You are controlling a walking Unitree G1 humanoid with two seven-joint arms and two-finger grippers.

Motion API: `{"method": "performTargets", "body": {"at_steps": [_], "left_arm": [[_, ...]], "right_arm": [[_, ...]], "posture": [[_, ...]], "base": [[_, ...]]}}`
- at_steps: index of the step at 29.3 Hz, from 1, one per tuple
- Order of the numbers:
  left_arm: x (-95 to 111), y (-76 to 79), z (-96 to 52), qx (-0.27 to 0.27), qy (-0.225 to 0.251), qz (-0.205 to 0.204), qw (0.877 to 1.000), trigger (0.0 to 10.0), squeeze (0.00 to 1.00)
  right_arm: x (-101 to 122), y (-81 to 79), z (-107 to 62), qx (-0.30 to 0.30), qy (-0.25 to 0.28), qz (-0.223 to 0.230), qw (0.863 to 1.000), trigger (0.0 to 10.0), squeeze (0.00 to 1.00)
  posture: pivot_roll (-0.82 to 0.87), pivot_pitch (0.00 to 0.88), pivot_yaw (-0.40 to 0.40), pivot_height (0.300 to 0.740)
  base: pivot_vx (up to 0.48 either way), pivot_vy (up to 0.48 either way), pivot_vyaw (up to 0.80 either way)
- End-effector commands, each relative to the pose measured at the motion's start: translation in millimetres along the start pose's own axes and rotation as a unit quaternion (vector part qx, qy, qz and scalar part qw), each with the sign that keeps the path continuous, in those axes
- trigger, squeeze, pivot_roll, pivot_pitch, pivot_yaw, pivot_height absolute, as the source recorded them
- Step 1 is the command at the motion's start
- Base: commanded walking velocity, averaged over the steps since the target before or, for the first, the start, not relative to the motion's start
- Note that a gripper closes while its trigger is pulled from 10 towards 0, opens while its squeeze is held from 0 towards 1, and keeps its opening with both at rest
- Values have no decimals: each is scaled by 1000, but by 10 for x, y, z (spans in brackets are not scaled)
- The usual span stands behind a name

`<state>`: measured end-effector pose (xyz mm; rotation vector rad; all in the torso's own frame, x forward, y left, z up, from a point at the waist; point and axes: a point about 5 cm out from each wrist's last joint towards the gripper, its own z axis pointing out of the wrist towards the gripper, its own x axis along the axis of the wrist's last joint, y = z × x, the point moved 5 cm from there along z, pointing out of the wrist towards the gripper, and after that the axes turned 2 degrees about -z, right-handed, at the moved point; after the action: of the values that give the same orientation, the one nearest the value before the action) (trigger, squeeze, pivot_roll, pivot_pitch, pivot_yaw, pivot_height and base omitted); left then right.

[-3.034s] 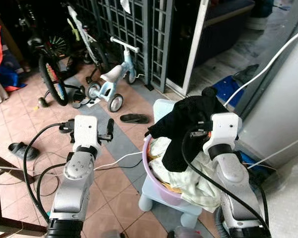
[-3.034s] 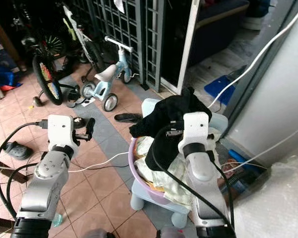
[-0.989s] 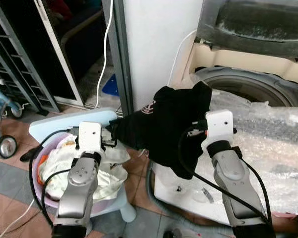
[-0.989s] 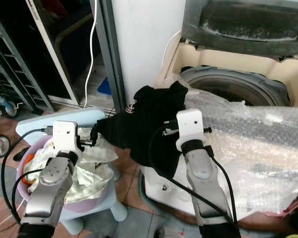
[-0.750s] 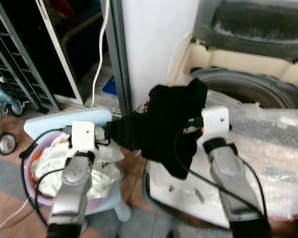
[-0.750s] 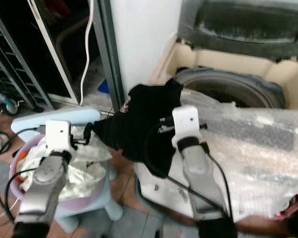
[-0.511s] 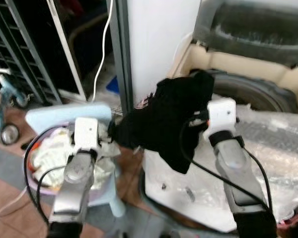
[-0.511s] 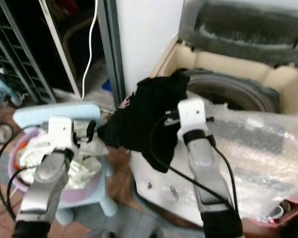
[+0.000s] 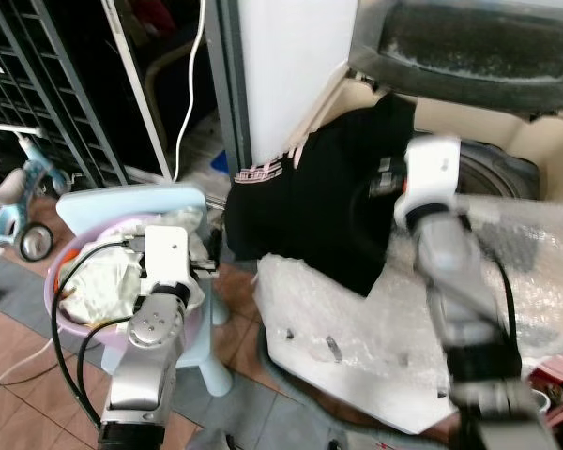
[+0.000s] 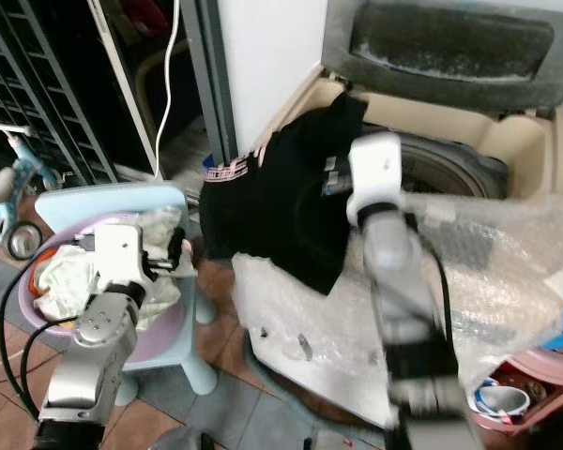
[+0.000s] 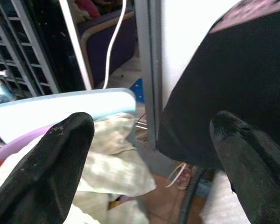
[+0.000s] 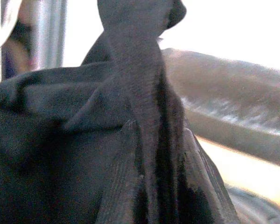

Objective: Clothes washing

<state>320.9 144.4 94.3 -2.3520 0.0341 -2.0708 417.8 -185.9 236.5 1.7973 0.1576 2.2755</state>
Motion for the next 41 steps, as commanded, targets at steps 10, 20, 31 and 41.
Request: {"method": "performTargets", "body": {"at_steps": [10, 20, 31, 41], "left_arm": [[37, -86, 14, 34, 8, 7, 999, 10000, 0], [2, -90, 18, 41, 2, 4, 999, 10000, 0], [-6, -71, 35, 29, -1, 9, 1000, 10000, 0], [8, -85, 36, 26, -2, 14, 1000, 10000, 0]], "right_arm": [[838, 1382, 335, -291, 66, -28, 954, 10000, 0], [54, 620, 280, -115, -1, -9, 993, 10000, 1000], [46, -93, -122, 105, 56, 29, 992, 10000, 1000], [166, -1145, -466, 327, 44, 71, 941, 10000, 1000]], "posture": [[-86, 0, 2, 740], [-102, 0, 6, 740], [-113, 0, 27, 740], [-99, 0, 34, 740]], "base": [[0, 0, 0], [0, 0, 0], [0, 0, 0], [0, 0, 0]]}}
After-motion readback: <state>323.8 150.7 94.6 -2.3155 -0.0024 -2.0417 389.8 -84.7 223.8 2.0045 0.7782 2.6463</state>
